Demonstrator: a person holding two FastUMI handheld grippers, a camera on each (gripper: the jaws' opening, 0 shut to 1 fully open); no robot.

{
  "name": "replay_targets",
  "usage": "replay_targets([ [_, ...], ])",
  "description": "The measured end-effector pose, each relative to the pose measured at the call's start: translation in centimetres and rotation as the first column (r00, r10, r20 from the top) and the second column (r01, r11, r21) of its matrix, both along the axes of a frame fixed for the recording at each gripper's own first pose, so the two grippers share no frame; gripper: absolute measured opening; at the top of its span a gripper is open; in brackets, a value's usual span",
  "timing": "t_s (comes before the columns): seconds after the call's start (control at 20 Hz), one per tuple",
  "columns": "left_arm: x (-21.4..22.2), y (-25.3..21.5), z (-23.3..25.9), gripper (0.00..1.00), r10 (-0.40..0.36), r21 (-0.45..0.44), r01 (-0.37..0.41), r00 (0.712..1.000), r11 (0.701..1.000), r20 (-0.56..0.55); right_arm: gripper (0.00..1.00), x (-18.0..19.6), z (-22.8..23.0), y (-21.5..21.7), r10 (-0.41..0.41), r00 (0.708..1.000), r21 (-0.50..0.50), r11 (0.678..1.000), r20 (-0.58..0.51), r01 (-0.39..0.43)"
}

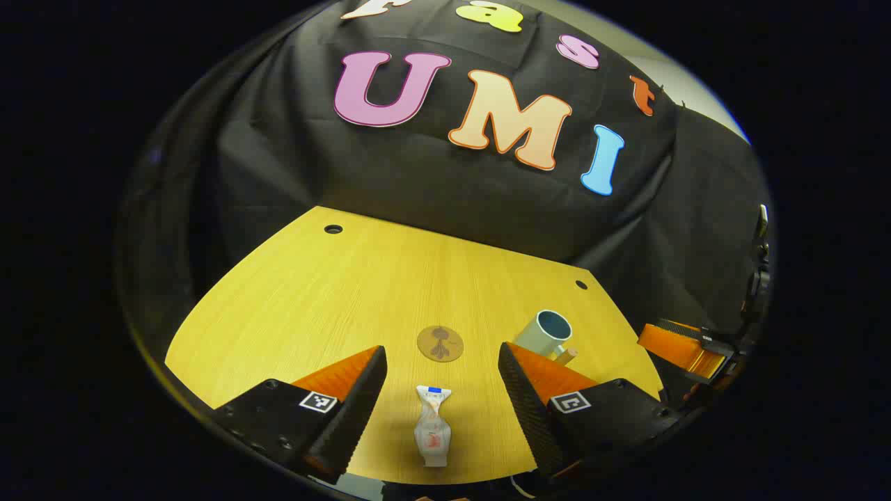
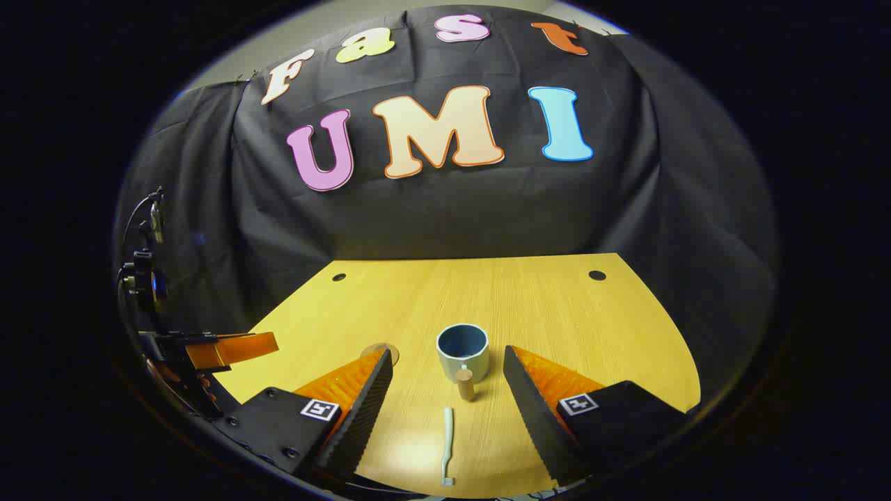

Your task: Put the toothbrush and toothpaste on the desktop into the cup, then pick up the cup and place it on the coaster on the desktop.

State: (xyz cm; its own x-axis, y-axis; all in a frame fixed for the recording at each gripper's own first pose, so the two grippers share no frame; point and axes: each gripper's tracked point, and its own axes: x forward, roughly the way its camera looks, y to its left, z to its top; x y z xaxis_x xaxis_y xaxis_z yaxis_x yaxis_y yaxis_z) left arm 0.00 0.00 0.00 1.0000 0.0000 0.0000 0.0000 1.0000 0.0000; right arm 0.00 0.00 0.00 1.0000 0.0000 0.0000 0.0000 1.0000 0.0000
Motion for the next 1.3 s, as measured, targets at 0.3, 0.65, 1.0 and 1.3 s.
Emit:
replay_targets([
  [0.3,0.5,-1.4,-0.3,0.95,-0.018,0.050,0.019,0.999,0.999,-0.037,0.95,-0.3,-0.2,-1.4,-0.018,1.000,0.004,1.000,-0.007,0.018],
  [0.65,1.0,-2.5,-0.9,0.95,-0.034,0.055,0.037,0.998,0.998,-0.058,0.99,0.1,-0.8,-2.5,-0.026,0.999,0.021,0.999,-0.027,0.027],
  [1.0,0.9,-2.9,-1.7,0.95,-0.040,0.030,0.043,0.996,0.999,-0.076,0.95,0.8,-2.2,-2.6,-0.032,0.996,-0.002,0.999,-0.085,0.032],
  [1.3,0.4,-1.1,-2.5,0.95,0.000,0.056,0.006,0.995,0.998,-0.099,0.99,1.5,-4.6,-1.7,-0.018,0.982,-0.030,0.999,-0.186,0.013],
])
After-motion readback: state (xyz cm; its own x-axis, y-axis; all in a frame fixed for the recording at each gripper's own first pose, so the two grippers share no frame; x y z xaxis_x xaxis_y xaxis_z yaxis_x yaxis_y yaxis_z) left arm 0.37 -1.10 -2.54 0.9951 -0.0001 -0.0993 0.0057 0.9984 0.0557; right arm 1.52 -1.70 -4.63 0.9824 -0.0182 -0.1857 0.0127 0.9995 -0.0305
